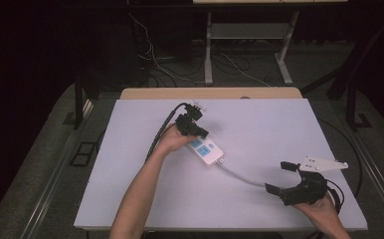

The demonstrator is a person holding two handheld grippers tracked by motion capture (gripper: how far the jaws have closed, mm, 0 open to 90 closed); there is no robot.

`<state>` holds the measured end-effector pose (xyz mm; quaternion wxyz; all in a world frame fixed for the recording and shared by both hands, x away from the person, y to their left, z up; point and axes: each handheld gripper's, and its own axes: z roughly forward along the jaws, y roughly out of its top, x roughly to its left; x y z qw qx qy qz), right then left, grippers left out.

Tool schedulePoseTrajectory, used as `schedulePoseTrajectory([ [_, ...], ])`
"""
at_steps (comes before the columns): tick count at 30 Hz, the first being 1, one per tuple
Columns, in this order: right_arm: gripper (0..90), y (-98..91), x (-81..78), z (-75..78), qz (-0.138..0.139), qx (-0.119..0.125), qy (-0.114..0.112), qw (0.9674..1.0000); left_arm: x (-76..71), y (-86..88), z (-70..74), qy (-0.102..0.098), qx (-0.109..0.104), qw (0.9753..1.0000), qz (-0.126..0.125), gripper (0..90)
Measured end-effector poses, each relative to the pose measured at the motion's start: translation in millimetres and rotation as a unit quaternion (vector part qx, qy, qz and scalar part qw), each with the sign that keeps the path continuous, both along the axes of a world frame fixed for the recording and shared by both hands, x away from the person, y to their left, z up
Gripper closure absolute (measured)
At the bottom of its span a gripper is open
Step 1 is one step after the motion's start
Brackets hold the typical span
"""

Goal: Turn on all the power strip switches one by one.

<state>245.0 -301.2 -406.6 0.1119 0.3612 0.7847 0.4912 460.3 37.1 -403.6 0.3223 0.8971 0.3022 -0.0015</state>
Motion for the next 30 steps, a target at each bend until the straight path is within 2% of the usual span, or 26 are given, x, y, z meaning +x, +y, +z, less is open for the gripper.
schedulePoseTrajectory([
  [8,0.4,-0.6,0.2,-0.1,-0.001,0.0,0.0,1.0,4.6,2.8,18.1,-0.017,0.0,0.9998,0.002,89.7],
  [18,0.5,-0.8,0.4,-0.2,-0.002,0.0,-0.001,1.0,12.8,20.0,37.7,-0.033,-0.007,0.9992,0.019,89.7],
  [30,0.4,-0.6,0.9,-0.9,-0.002,-0.004,0.0,1.0,24.2,38.4,34.5,-0.034,-0.009,0.9984,0.045,89.7],
])
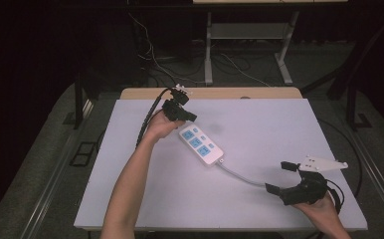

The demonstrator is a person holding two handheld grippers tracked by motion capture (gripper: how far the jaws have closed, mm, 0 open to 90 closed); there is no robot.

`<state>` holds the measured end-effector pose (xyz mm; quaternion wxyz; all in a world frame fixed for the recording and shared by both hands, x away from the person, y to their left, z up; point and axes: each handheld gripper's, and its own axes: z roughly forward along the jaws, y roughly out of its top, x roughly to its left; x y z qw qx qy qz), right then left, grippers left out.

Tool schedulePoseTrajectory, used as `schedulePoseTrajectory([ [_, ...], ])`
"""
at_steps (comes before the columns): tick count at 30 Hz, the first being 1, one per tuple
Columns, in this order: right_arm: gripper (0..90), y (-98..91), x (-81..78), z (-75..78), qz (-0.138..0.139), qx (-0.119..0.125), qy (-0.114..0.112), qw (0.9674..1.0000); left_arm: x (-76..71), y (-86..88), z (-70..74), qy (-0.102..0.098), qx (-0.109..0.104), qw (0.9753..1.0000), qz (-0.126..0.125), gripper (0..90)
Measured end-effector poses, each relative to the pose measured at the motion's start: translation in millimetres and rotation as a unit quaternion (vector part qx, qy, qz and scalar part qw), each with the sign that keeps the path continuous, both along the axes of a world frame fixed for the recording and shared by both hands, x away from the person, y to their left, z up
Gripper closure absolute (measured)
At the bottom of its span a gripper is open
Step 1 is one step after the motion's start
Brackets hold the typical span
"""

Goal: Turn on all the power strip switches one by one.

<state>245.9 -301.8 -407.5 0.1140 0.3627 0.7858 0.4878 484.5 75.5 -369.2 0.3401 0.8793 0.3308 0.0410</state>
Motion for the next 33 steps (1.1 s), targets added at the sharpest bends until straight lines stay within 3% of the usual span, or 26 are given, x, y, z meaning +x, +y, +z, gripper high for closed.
schedulePoseTrajectory([
  [11,0.5,-1.5,-0.1,-0.2,-0.003,0.0,0.0,1.0,6.1,-0.4,-14.3,0.008,0.017,0.9998,0.005,89.7],
  [17,0.4,-1.3,-0.1,-0.4,-0.001,-0.002,-0.001,1.0,6.2,-0.3,-21.3,0.013,0.013,0.9998,0.011,89.7],
  [33,0.5,-0.3,-0.4,-0.6,0.0,-0.004,0.0,1.0,1.5,-9.9,-37.4,0.025,0.016,0.9996,0.0,89.7],
])
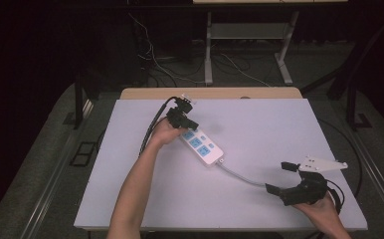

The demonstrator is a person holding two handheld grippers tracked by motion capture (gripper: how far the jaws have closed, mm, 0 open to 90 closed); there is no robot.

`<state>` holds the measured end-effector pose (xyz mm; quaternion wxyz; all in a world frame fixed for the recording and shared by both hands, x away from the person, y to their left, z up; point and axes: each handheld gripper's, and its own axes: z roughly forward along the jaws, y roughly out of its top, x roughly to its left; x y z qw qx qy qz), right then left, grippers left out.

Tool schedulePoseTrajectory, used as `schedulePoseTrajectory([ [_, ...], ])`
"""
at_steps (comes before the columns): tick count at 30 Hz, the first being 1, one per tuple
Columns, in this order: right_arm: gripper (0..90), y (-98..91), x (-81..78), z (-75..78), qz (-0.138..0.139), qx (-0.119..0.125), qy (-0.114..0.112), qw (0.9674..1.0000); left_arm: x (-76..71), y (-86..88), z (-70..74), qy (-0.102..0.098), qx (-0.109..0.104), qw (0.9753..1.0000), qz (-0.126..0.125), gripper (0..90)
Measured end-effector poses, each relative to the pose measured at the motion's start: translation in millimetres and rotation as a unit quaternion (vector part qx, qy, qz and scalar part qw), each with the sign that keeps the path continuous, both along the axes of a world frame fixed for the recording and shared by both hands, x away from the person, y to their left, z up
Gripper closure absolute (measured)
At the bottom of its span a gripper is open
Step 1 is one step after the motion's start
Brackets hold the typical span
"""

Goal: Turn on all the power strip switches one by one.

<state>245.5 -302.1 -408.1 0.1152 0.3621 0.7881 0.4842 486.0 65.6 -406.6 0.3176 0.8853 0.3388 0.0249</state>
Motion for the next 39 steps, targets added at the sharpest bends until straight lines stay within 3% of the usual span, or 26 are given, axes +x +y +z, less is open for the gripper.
schedulePoseTrajectory([
  [3,0.5,0.0,-0.3,0.1,0.0,0.0,0.0,1.0,-0.3,-0.2,-1.7,0.0,-0.005,1.0,0.001,89.8],
  [17,0.5,-1.5,-1.3,1.7,-0.002,0.0,-0.005,1.0,-0.1,-4.3,-3.2,0.003,0.012,0.9999,0.004,90.0],
  [21,0.5,-1.7,-1.1,1.7,-0.002,0.0,-0.005,1.0,0.1,-2.2,-4.0,0.008,0.001,0.9999,0.011,90.0],
  [32,0.5,-1.7,-0.6,1.3,-0.002,-0.001,-0.003,1.0,-0.1,-3.2,-1.4,0.001,0.011,0.9999,0.008,89.6],
  [35,0.4,-2.1,-0.1,1.2,-0.003,-0.001,-0.003,1.0,0.0,-1.5,-0.5,0.003,-0.002,0.9999,0.011,89.4],
  [39,0.4,-2.6,0.5,0.7,-0.004,-0.001,-0.002,1.0,0.0,1.4,4.0,-0.005,-0.004,0.9999,0.013,89.4],
])
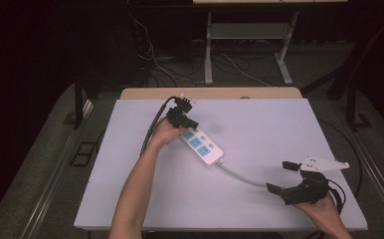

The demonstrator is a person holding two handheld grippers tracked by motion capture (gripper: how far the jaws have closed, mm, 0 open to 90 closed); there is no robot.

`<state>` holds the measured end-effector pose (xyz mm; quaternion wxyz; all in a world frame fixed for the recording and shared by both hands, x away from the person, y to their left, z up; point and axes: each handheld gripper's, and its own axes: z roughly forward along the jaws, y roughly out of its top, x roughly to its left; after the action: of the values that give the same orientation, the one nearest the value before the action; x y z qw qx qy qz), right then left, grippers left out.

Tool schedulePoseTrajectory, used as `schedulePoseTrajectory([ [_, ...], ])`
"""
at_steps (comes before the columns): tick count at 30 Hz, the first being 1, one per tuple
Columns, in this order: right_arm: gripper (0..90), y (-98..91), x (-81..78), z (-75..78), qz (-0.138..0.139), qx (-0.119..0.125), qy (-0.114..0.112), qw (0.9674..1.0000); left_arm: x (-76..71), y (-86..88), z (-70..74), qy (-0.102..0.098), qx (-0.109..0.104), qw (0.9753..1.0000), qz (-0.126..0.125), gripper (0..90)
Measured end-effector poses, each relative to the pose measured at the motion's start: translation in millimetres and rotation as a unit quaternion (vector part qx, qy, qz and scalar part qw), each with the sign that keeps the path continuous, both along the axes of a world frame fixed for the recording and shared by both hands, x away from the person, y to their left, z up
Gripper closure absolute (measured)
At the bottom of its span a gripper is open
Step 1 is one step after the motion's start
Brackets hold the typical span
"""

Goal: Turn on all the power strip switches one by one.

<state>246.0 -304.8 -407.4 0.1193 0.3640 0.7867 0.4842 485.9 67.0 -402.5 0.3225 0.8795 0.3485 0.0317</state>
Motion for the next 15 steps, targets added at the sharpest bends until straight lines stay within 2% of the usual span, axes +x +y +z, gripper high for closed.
schedulePoseTrajectory([
  [7,0.5,0.4,0.1,-0.1,0.0,-0.002,0.001,1.0,-3.0,7.4,8.5,-0.008,-0.005,1.0,0.002,89.3],
  [15,0.5,0.0,0.5,-0.2,-0.002,-0.001,0.001,1.0,-13.3,18.6,29.7,-0.025,-0.023,0.9994,0.008,88.7],
])
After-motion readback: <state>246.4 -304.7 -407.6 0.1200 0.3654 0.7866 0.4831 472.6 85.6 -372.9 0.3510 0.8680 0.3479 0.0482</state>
